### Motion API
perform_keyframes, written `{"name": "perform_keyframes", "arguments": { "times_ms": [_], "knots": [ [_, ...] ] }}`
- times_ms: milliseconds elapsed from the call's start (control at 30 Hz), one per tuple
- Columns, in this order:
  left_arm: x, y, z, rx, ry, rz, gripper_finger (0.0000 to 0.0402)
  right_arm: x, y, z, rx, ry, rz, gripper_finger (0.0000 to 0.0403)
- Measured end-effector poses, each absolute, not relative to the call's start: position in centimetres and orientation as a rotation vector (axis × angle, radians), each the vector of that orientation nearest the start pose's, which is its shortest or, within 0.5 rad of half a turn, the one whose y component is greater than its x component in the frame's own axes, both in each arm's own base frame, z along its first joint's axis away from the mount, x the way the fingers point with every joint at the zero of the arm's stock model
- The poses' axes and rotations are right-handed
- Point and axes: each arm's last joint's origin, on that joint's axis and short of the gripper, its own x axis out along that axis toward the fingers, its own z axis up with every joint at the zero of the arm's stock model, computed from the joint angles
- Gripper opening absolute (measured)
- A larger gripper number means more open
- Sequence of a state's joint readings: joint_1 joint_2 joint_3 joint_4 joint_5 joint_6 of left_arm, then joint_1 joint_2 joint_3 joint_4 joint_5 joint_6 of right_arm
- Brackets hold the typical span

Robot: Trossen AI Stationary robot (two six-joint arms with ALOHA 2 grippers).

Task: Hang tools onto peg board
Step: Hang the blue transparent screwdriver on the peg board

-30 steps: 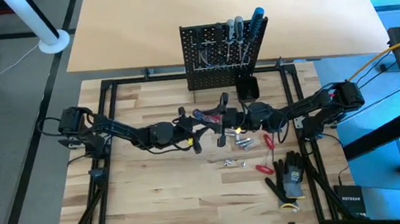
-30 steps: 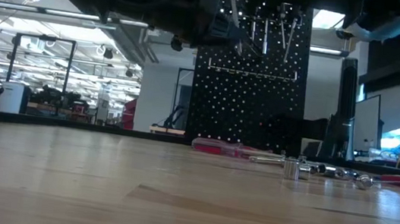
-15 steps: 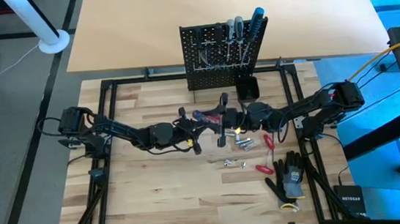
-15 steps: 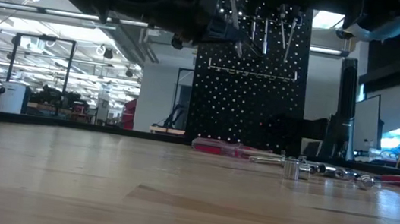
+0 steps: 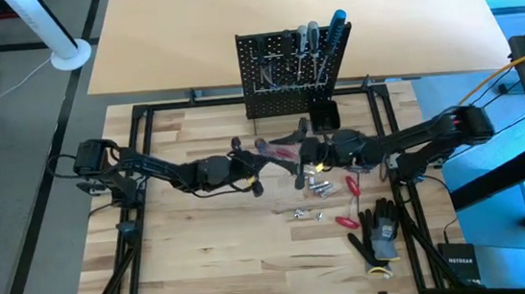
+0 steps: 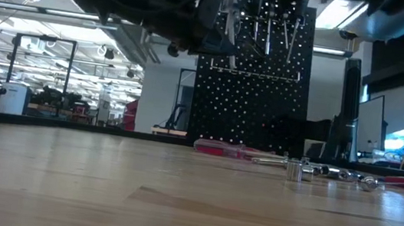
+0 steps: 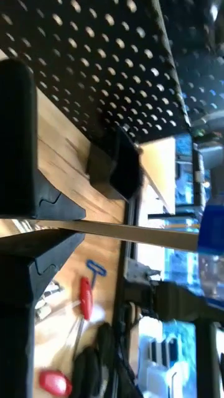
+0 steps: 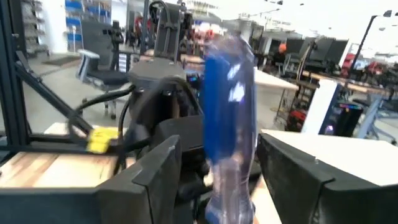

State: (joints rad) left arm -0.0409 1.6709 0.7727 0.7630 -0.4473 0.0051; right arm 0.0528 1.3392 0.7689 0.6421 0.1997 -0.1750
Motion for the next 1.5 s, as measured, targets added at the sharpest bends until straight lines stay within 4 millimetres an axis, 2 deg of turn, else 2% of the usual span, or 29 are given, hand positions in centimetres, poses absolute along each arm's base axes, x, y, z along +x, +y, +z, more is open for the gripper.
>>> {"name": "perform_keyframes", "arguments": {
  "times_ms": [167, 333, 567, 800, 933, 1067, 1267, 1500],
  "knots": [
    [33.3, 1.5, 20.7, 0.012, 0.168, 0.453, 0.0001, 26.6, 0.8, 30.2, -0.134, 0.023, -0.145, 0.0218],
    [33.2, 4.1, 21.2, 0.014, 0.241, 0.527, 0.0001, 25.0, 0.8, 30.1, -0.078, 0.137, -0.134, 0.0218],
    [33.4, 7.8, 22.3, 0.038, 0.286, 0.581, 0.0000, 24.9, 0.8, 28.7, -0.065, 0.265, -0.132, 0.0218],
    [32.9, 10.8, 23.0, -0.021, 0.255, 0.588, 0.0000, 24.7, 0.8, 27.2, -0.063, 0.247, -0.133, 0.0218],
    [32.5, 11.9, 23.0, -0.018, 0.248, 0.620, 0.0000, 24.5, 0.7, 26.1, -0.059, 0.217, -0.134, 0.0218],
    [32.4, 12.6, 22.8, -0.028, 0.248, 0.620, 0.0000, 24.5, 0.6, 26.1, -0.060, 0.189, -0.159, 0.0218],
    [32.9, 13.6, 20.8, -0.038, 0.290, 0.635, 0.0000, 24.5, 0.6, 26.2, -0.079, 0.172, -0.161, 0.0218],
    [33.2, 15.0, 22.4, -0.038, 0.226, 0.650, 0.0000, 24.5, 0.6, 26.2, -0.080, 0.178, -0.161, 0.0218]
  ]
}}
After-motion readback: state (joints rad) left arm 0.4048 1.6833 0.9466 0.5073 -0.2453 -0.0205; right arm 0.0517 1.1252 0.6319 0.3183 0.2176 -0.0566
